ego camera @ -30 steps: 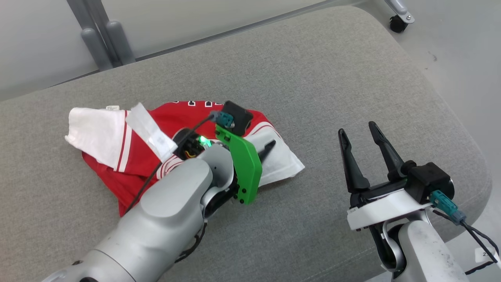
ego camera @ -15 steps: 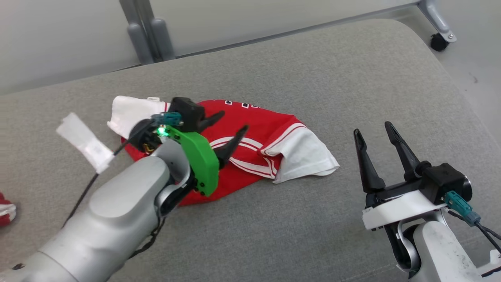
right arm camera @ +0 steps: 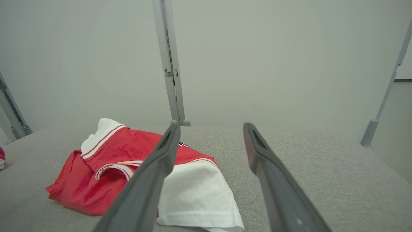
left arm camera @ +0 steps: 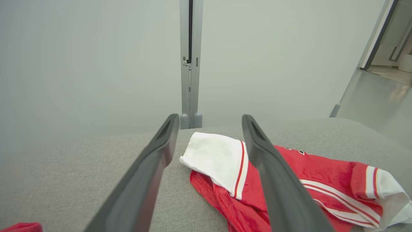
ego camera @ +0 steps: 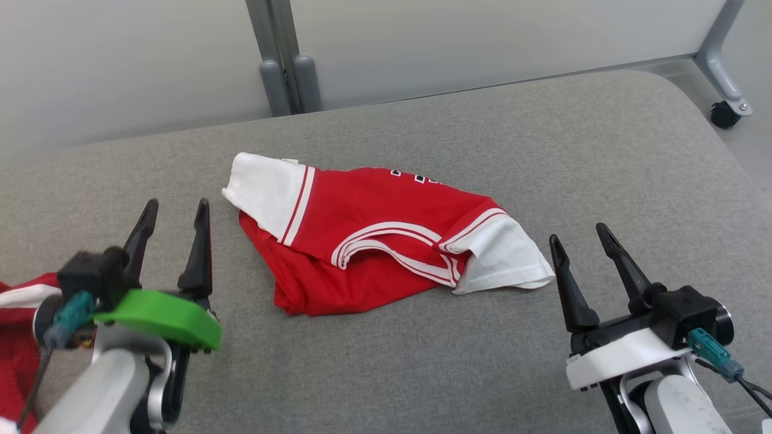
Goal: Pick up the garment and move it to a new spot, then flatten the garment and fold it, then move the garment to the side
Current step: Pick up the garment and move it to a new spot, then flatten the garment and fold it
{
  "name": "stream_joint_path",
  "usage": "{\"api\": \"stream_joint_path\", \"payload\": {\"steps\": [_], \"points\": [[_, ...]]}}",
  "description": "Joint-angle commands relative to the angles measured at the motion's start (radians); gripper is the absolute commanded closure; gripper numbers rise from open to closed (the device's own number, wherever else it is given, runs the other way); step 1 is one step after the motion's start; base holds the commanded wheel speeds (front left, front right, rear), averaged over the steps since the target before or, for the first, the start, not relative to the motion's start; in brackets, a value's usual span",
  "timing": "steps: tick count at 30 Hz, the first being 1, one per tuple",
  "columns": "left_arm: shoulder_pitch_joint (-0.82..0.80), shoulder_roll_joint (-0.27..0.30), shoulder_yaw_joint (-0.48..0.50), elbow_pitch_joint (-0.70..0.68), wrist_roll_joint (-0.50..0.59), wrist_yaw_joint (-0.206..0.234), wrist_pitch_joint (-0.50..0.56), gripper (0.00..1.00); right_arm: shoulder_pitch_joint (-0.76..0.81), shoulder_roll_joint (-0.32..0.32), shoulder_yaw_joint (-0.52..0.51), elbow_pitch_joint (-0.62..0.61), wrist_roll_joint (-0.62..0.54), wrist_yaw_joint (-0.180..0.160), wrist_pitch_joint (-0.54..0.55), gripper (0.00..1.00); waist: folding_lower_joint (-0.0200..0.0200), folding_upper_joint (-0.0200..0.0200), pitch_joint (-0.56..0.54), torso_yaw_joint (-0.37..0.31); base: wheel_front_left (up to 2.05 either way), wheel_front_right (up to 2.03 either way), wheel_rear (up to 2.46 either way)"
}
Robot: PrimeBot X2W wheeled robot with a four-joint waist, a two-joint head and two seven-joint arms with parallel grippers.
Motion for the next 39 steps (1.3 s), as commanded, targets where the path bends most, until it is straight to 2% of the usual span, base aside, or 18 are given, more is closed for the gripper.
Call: {"api": "stream_joint_path", "payload": {"steps": [1,5,11,18,22,28,39], "points": [[0.085,-0.024,0.047,-0.031,0.053,0.016,-0.001,0.0,0.02,-0.001,-0.007,-0.006,-0.003,0.0,-0.003,0.0,0.0,-0.0001,-0.007,0.008,0.0,0.0,0.0],[0.242,-0.088,0.208,-0.105,0.191,0.018,-0.001,0.0,0.04,0.003,-0.018,-0.008,0.0,0.0,-0.003,0.0,0.0,-0.0001,-0.013,0.014,0.0,0.0,0.0],[0.388,-0.202,0.35,-0.118,0.344,-0.054,-0.002,0.0,0.053,0.003,-0.047,-0.014,-0.002,0.0,-0.003,0.0,0.0,-0.0001,-0.029,0.019,0.0,0.0,0.0],[0.437,-0.3,0.425,-0.066,0.451,-0.162,-0.002,0.0,0.075,0.0,-0.094,-0.024,-0.008,0.0,-0.003,0.0,0.0,-0.0001,-0.047,0.035,0.0,0.0,0.0],[0.432,-0.332,0.457,-0.04,0.489,-0.209,-0.002,0.0,0.073,-0.002,-0.09,-0.022,-0.006,0.0,-0.003,0.0,0.0,-0.0001,-0.05,0.035,0.0,0.0,0.0],[0.419,-0.369,0.494,-0.013,0.531,-0.251,-0.002,0.0,0.062,-0.007,-0.08,-0.016,0.0,0.0,-0.003,0.0,0.0,-0.0001,-0.051,0.034,0.0,0.0,0.0],[0.421,-0.417,0.541,0.004,0.595,-0.303,-0.002,0.0,0.07,-0.017,-0.055,-0.003,-0.009,0.0,-0.003,0.0,0.0,-0.0001,-0.051,0.055,0.0,0.0,0.0]]}}
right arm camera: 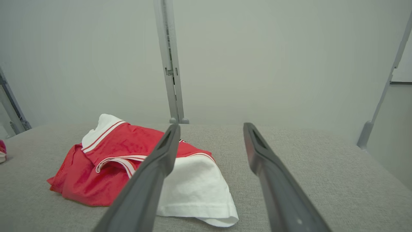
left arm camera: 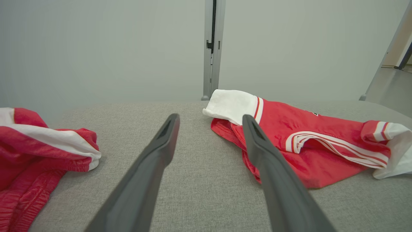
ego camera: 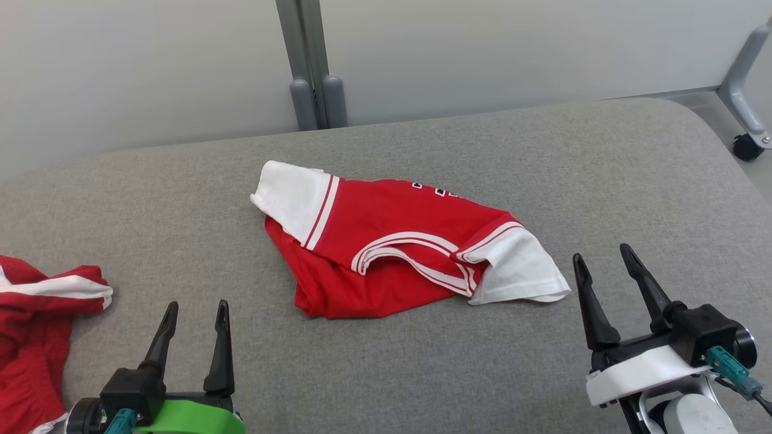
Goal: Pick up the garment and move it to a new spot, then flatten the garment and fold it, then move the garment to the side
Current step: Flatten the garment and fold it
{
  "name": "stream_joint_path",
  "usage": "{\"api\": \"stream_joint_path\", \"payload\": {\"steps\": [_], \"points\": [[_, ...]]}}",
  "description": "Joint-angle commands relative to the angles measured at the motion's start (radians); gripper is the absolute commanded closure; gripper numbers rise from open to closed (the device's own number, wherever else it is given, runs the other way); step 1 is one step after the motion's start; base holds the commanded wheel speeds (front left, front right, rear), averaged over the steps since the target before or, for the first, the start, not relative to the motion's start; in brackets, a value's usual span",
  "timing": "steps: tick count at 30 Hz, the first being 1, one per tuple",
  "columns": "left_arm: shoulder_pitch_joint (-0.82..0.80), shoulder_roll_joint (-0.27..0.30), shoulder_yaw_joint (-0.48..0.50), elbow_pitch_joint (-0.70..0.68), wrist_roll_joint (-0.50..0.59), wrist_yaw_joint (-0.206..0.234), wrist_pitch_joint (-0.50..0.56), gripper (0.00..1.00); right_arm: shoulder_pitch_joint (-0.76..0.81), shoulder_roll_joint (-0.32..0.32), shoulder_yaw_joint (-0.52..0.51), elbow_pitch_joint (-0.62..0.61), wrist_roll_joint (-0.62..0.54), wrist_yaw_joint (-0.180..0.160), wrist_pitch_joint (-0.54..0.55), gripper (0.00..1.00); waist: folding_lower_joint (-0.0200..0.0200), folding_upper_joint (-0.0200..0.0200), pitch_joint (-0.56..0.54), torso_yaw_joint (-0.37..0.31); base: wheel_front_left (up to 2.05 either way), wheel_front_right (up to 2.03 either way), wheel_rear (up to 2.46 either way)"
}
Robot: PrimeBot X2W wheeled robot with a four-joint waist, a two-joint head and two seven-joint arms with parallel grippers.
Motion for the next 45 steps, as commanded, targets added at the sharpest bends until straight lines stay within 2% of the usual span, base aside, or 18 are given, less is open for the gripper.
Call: {"api": "stream_joint_path", "payload": {"steps": [1,6,14,20,28,34,36,37,41,42,43,45], "points": [[-0.002,-0.005,0.006,0.003,0.014,-0.009,0.0,0.0,-0.005,-0.005,0.01,0.002,-0.008,0.0,-0.003,0.0,0.0,0.0,0.0,0.011,0.0,0.0,0.0],[-0.016,-0.013,-0.012,0.01,0.067,-0.023,0.0,0.0,-0.048,-0.03,0.084,0.042,-0.012,0.0,-0.003,0.0,0.0,0.0,-0.002,0.066,0.0,0.0,0.0],[-0.03,-0.035,-0.029,0.016,0.095,-0.037,0.0,0.0,-0.221,-0.116,0.264,0.251,-0.019,0.0,0.029,0.0,0.0,0.0,-0.008,0.228,0.0,0.0,0.0],[-0.049,-0.051,-0.038,0.025,0.078,-0.049,0.0,0.0,-0.391,-0.166,0.399,0.435,0.019,0.0,0.172,0.0,0.0,0.0,0.013,0.364,0.0,0.0,0.0],[-0.063,-0.067,-0.046,0.047,0.061,-0.059,0.0,0.0,-0.551,-0.232,0.604,0.638,0.151,-0.001,0.406,0.0,0.0,0.0,0.035,0.499,0.0,0.0,0.0],[-0.068,-0.073,-0.035,0.05,0.055,-0.063,0.0,0.0,-0.634,-0.241,0.62,0.745,0.194,-0.001,0.446,0.0,0.0,0.0,0.05,0.547,0.0,0.0,0.0],[-0.067,-0.074,-0.033,0.052,0.052,-0.065,0.0,0.0,-0.648,-0.239,0.619,0.779,0.185,-0.001,0.457,0.27,0.0,0.0,0.053,0.551,0.0,0.0,0.0],[-0.067,-0.075,-0.032,0.054,0.051,-0.065,0.0,0.0,-0.654,-0.237,0.619,0.793,0.182,-0.001,0.46,0.48,0.0,0.0,0.055,0.552,0.0,0.0,0.0],[-0.076,-0.077,-0.029,0.06,0.048,-0.066,0.0,0.0,-0.671,-0.23,0.643,0.836,0.199,-0.001,0.471,0.7,0.0,0.0,0.063,0.555,0.0,0.0,0.0],[-0.077,-0.077,-0.027,0.062,0.047,-0.067,0.0,0.0,-0.681,-0.236,0.654,0.84,0.199,-0.001,0.463,0.93,0.0,0.0,0.064,0.554,0.0,0.0,0.0],[-0.077,-0.077,-0.025,0.063,0.046,-0.066,0.0,0.0,-0.687,-0.236,0.658,0.843,0.202,-0.001,0.456,1.0,0.0,0.0,0.065,0.552,0.0,0.0,0.0],[-0.076,-0.077,-0.018,0.062,0.046,-0.067,0.0,0.0,-0.705,-0.238,0.653,0.846,0.206,-0.001,0.424,1.0,0.0,0.0,0.066,0.541,0.0,0.0,0.0]]}}
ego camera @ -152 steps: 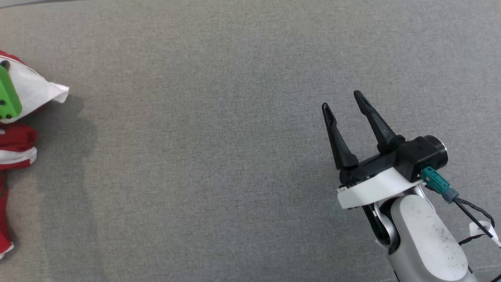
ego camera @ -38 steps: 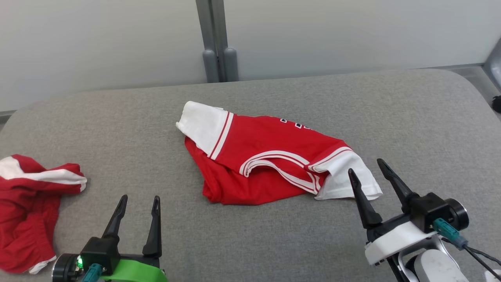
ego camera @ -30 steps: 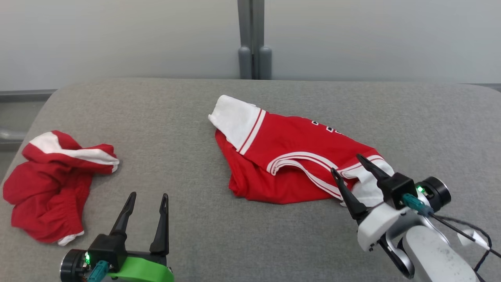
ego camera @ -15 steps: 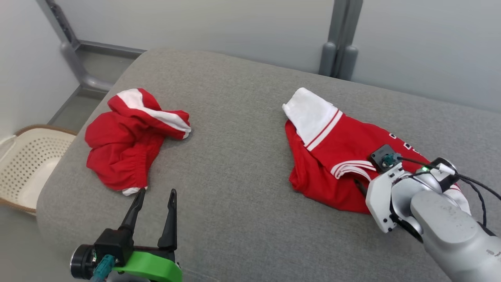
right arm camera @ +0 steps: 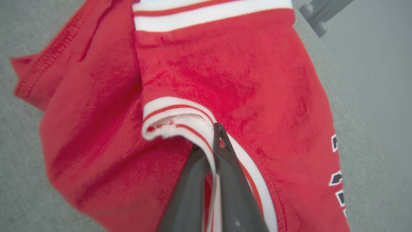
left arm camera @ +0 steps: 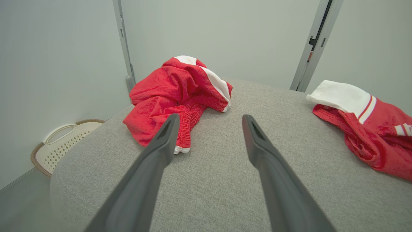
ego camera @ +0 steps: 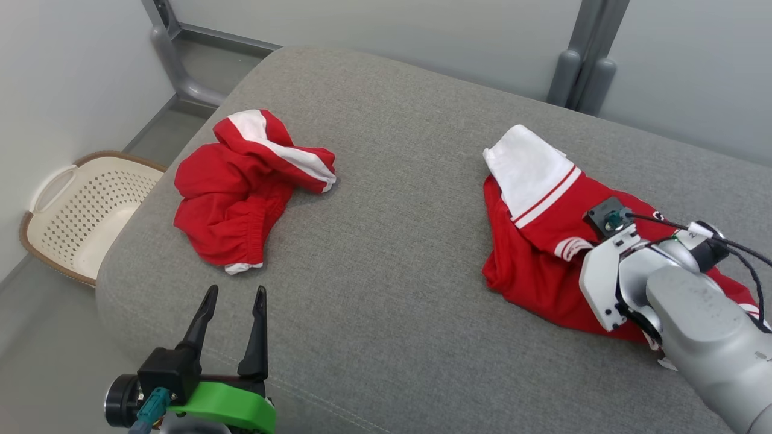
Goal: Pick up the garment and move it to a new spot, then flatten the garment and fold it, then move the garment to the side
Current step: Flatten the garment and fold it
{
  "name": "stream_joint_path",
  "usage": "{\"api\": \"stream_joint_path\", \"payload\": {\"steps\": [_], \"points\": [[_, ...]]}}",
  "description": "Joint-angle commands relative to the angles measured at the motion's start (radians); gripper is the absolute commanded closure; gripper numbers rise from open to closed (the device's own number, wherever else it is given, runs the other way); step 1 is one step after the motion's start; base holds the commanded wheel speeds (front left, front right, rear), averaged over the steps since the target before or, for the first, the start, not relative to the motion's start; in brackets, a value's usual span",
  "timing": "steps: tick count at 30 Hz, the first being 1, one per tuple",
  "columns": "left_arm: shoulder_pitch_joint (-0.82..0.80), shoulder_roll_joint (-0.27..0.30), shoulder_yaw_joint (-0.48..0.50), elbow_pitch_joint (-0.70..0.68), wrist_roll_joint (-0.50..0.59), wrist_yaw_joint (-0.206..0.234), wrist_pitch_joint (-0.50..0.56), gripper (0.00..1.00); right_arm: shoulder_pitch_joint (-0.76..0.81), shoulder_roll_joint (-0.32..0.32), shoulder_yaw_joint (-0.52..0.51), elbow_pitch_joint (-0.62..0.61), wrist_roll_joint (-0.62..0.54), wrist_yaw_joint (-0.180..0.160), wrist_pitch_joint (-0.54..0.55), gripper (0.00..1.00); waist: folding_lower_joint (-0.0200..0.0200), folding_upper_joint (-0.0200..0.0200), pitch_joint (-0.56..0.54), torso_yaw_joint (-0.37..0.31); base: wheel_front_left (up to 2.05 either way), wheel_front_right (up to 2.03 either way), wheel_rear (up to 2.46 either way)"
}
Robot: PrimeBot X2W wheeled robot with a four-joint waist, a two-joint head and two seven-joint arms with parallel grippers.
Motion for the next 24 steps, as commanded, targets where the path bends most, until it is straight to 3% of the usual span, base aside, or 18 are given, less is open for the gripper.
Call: {"api": "stream_joint_path", "payload": {"steps": [1,6,10,17,24], "points": [[-0.012,-0.001,0.006,0.001,-0.003,-0.001,0.0,0.0,-0.031,-0.013,-0.017,0.004,0.007,-0.001,-0.035,1.0,0.0,0.0,0.002,-0.015,0.0,0.0,0.0],[-0.014,-0.001,0.011,0.001,0.004,-0.006,0.0,0.0,-0.068,-0.012,-0.078,0.017,0.013,-0.001,-0.111,1.0,0.0,0.0,0.007,-0.058,0.0,0.0,0.0],[-0.026,-0.001,0.009,-0.008,0.002,-0.008,0.0,0.0,-0.113,-0.048,-0.146,0.029,0.035,-0.001,-0.126,1.0,0.0,0.0,0.043,-0.103,0.0,0.0,0.0],[-0.093,-0.002,-0.016,-0.032,-0.004,-0.014,0.0,0.0,-0.26,-0.165,-0.237,0.018,0.088,-0.001,-0.075,1.0,0.0,0.0,0.207,-0.142,0.0,0.0,0.0],[-0.151,-0.002,-0.025,-0.037,-0.006,-0.017,0.0,0.0,-0.355,-0.257,-0.327,0.113,0.103,-0.001,-0.033,1.0,0.0,0.0,0.301,-0.137,0.0,0.0,0.0]]}}
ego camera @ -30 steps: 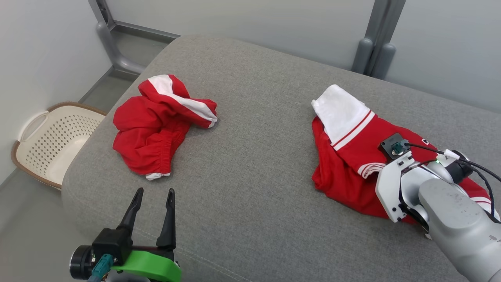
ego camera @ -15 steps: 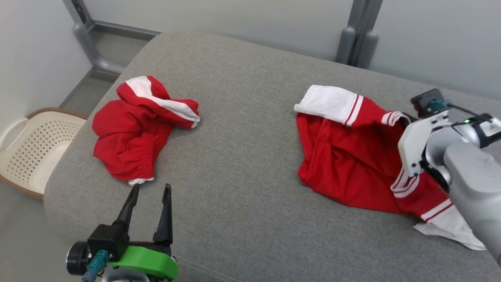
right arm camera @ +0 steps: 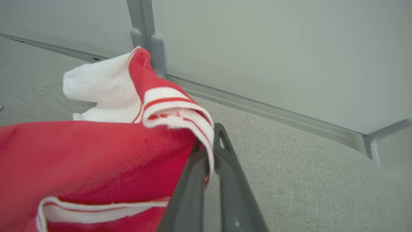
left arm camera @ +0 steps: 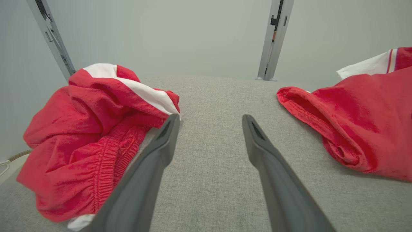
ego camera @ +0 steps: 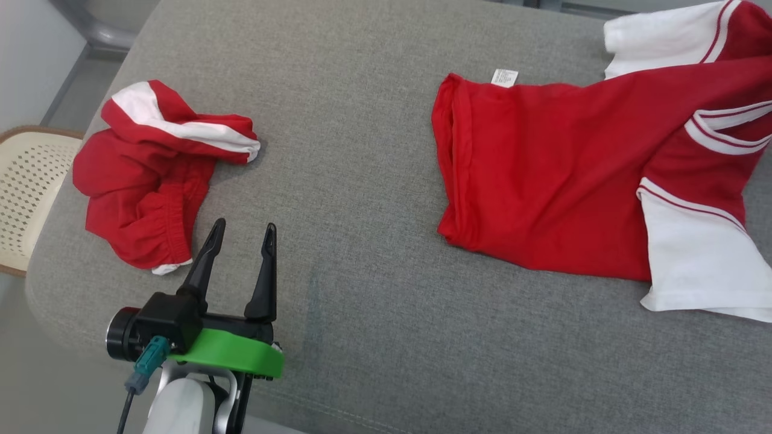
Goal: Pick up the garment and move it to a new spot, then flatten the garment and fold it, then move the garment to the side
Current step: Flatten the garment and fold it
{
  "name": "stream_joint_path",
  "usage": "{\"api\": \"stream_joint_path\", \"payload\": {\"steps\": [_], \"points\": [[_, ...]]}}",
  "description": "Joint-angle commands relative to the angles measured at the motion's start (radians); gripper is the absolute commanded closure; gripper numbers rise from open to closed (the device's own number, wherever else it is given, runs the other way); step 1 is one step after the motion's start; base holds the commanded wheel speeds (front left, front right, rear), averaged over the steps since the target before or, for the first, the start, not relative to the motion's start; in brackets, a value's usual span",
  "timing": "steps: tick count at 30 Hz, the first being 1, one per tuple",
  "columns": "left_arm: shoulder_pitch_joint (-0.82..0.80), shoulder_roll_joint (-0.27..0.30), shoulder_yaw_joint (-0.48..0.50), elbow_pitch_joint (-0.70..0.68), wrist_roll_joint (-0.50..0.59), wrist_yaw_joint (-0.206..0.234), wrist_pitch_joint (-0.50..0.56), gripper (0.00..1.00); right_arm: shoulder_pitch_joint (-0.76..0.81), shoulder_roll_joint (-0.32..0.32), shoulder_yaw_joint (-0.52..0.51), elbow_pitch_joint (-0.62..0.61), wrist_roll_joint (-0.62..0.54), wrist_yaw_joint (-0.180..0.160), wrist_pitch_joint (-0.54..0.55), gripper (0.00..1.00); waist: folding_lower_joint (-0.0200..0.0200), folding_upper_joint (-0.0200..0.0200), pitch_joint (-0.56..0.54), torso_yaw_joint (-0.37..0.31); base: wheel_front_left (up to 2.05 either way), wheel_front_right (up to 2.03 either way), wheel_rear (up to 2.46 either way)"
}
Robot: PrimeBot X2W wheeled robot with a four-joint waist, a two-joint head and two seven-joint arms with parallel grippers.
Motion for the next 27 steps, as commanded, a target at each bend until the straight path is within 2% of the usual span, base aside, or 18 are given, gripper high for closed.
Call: {"api": "stream_joint_path", "payload": {"steps": [1,2,3,4,10,16,21,27], "points": [[-0.019,0.0,0.0,0.0,-0.006,-0.003,0.0,0.0,-0.022,-0.01,-0.015,0.021,0.001,-0.001,-0.001,1.0,0.0,0.0,0.081,-0.006,0.0,0.0,0.0],[-0.024,0.0,-0.001,0.002,-0.006,-0.004,0.0,0.0,-0.03,-0.015,-0.028,0.044,-0.005,-0.001,-0.004,0.89,0.0,0.0,0.083,-0.006,0.0,0.0,0.0],[-0.026,0.0,-0.001,0.004,-0.006,-0.004,0.0,0.0,-0.034,-0.015,-0.038,0.061,-0.008,-0.001,-0.016,0.53,0.0,0.0,0.083,-0.007,0.0,0.0,0.0],[-0.028,0.001,0.0,0.006,-0.005,-0.004,0.0,0.0,-0.038,-0.012,-0.052,0.08,-0.012,-0.001,-0.034,0.0,0.0,0.0,0.08,-0.01,0.0,0.0,0.0],[-0.016,0.011,0.004,0.015,0.002,-0.005,0.0,0.0,-0.015,0.043,-0.078,0.162,-0.059,-0.001,-0.143,0.0,0.0,0.0,0.015,-0.053,0.0,0.0,0.0],[0.023,0.03,0.032,0.015,0.014,-0.003,0.0,0.0,0.029,0.129,-0.056,0.14,-0.113,-0.001,-0.295,0.0,0.0,0.0,-0.1,-0.138,0.0,0.0,0.0],[0.06,0.046,0.062,-0.006,0.05,0.016,0.0,0.0,0.094,0.195,-0.028,0.054,-0.134,-0.001,-0.378,0.0,0.0,0.0,-0.183,-0.208,0.0,0.0,0.0],[0.109,0.051,0.099,-0.028,0.07,0.037,0.0,0.0,0.257,0.246,-0.078,-0.171,-0.14,-0.001,-0.405,0.0,0.0,0.0,-0.255,-0.293,0.0,0.0,0.0]]}}
